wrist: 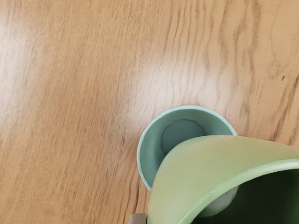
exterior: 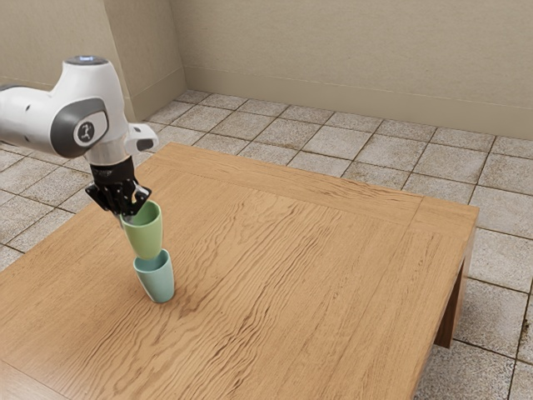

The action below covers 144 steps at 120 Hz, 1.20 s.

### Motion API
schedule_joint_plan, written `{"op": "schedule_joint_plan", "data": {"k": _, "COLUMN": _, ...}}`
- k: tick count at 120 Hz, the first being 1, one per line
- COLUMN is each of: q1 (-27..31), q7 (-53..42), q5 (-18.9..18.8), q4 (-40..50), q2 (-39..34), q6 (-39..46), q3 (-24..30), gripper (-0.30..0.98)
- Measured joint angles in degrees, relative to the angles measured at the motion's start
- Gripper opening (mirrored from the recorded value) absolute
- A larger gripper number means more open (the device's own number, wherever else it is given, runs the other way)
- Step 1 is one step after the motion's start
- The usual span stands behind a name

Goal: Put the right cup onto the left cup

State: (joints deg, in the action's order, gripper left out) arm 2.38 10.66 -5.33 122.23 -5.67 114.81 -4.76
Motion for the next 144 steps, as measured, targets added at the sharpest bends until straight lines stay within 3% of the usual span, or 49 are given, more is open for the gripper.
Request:
{"op": "schedule_joint_plan", "data": {"k": 111, "q1": 0.4, "q7": 2.5, "q5": 0.1, "q4": 2.4, "q2": 4.9, "q6": 5.4, "q3": -0.1, "gripper": -0.1}}
{"op": "schedule_joint_plan", "data": {"k": 132, "q1": 0.5, "q7": 2.4, "q5": 0.4, "q4": 2.4, "q2": 5.2, "q6": 5.8, "q3": -0.1, "gripper": 0.28}}
{"op": "schedule_joint_plan", "data": {"k": 144, "q1": 0.6, "q7": 2.4, "q5": 0.4, "q4": 2.3, "q2": 5.2, "q6": 5.9, "q3": -0.1, "gripper": 0.43}}
